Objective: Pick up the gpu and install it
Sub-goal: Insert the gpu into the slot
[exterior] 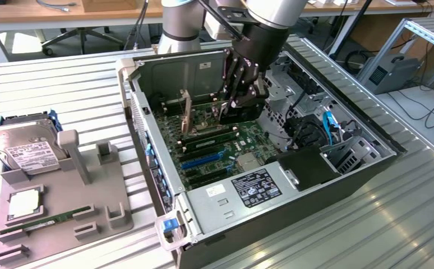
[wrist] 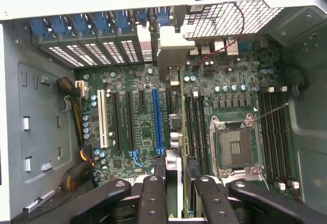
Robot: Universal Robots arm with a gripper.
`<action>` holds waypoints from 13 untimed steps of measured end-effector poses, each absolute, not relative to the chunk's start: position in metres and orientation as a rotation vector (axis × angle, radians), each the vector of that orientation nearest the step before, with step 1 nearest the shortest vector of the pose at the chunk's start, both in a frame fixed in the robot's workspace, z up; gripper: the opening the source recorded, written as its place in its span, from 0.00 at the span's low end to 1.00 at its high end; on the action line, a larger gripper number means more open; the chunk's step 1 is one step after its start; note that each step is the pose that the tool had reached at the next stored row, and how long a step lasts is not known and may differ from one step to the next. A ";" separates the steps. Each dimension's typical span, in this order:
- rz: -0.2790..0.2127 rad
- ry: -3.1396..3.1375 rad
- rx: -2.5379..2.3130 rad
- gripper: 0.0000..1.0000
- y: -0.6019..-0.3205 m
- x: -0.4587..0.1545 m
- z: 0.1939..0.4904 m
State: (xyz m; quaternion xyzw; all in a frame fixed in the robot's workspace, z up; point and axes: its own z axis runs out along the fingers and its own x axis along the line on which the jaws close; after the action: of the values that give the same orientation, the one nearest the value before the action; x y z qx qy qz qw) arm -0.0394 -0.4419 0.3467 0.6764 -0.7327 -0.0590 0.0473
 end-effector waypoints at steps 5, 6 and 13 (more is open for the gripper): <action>-0.180 -2.229 2.069 0.27 -0.442 -0.039 0.347; -0.179 -2.227 2.071 0.27 -0.442 -0.039 0.347; -0.179 -2.219 2.079 0.27 -0.442 -0.039 0.347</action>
State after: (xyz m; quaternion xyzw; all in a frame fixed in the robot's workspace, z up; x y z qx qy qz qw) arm -0.0394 -0.4419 0.3468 0.6819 -0.7275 -0.0586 0.0478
